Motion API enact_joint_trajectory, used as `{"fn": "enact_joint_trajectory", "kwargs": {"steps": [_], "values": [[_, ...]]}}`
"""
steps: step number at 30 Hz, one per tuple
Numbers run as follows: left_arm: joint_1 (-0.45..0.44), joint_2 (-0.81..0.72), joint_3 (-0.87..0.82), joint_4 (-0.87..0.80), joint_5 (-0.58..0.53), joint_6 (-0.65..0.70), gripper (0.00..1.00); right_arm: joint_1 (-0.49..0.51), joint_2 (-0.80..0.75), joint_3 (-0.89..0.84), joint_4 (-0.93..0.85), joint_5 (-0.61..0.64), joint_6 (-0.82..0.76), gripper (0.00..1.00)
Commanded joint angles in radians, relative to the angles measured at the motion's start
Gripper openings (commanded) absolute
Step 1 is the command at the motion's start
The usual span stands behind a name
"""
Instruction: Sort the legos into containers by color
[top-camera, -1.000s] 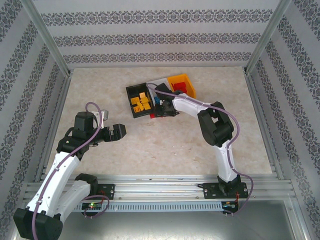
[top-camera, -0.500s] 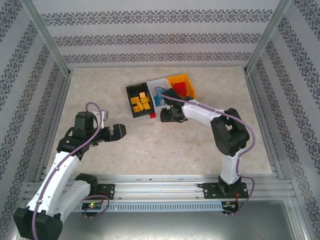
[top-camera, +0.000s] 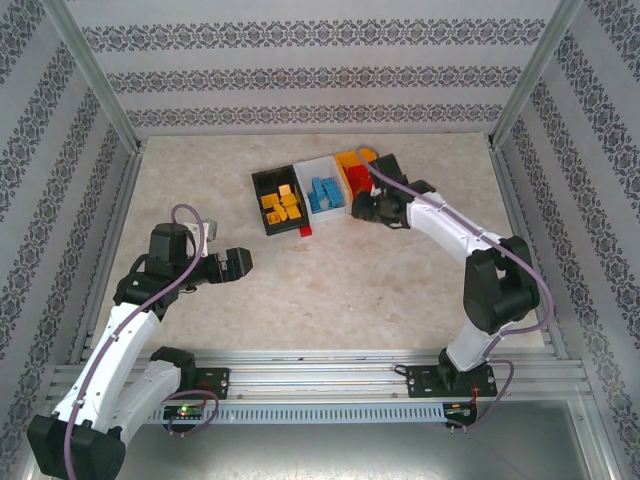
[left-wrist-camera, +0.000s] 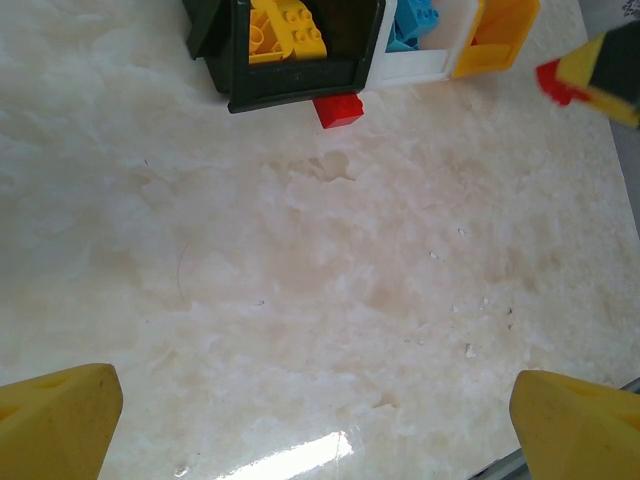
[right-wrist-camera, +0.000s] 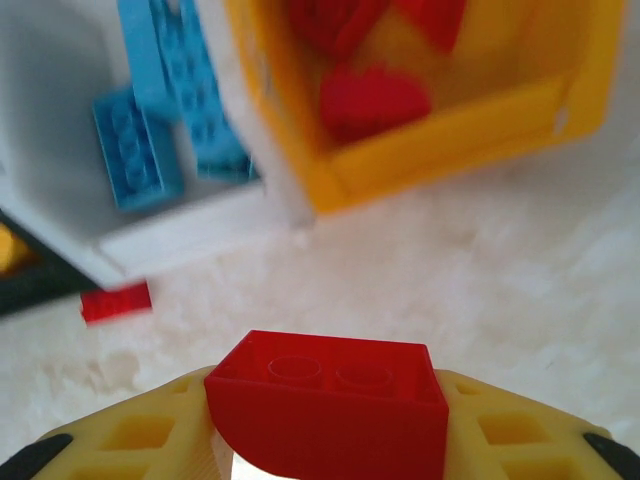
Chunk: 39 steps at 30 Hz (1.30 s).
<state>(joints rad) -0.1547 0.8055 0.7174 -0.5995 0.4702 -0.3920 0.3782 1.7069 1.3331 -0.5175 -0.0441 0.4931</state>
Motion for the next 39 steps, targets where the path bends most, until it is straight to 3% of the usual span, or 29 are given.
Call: {"fn": "enact_joint_trajectory", "kwargs": {"steps": [1, 11, 14, 17, 29, 34, 39], "values": [[0.017, 0.002, -0.002, -0.017, 0.014, 0.018, 1.0, -0.038, 0.063, 0.135, -0.025, -0.015, -0.043, 0.44], [0.02, 0.015, -0.002, -0.019, 0.015, 0.021, 1.0, -0.129, 0.379, 0.529, -0.101, -0.018, -0.05, 0.45], [0.021, 0.02, -0.003, -0.019, 0.02, 0.021, 1.0, -0.14, 0.462, 0.65, -0.155, -0.011, -0.065, 0.55], [0.022, 0.026, -0.005, -0.014, 0.027, 0.019, 1.0, -0.141, 0.495, 0.72, -0.2, -0.026, -0.08, 0.59], [0.022, 0.037, -0.008, -0.003, 0.054, 0.017, 1.0, -0.07, 0.265, 0.453, -0.126, -0.055, -0.092, 0.71], [0.021, 0.038, -0.014, 0.012, 0.082, 0.013, 1.0, 0.043, 0.202, 0.291, -0.086, -0.096, -0.068, 0.77], [0.021, 0.039, -0.014, 0.012, 0.085, 0.013, 1.0, 0.188, 0.241, 0.232, -0.077, -0.031, -0.069, 0.79]]}}
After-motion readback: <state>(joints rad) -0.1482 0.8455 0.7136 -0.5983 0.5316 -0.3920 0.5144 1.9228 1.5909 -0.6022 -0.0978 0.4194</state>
